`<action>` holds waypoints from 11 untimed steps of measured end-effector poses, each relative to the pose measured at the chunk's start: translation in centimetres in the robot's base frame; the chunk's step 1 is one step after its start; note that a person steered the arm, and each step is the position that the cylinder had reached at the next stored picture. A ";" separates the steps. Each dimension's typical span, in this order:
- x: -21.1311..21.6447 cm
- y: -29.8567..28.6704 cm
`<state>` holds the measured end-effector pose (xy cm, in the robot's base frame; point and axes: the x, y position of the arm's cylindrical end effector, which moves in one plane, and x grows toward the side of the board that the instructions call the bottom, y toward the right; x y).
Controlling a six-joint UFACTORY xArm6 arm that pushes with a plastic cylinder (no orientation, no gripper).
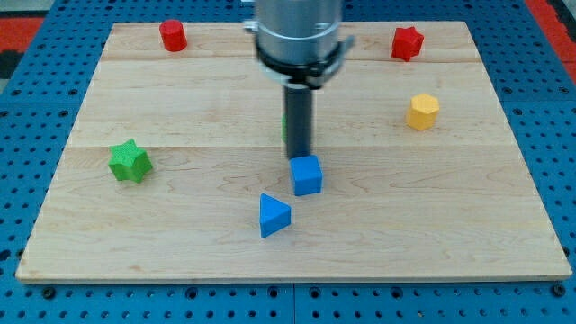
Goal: Push the green circle to the top of the green star
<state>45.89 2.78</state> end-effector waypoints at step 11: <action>-6.9 -18.8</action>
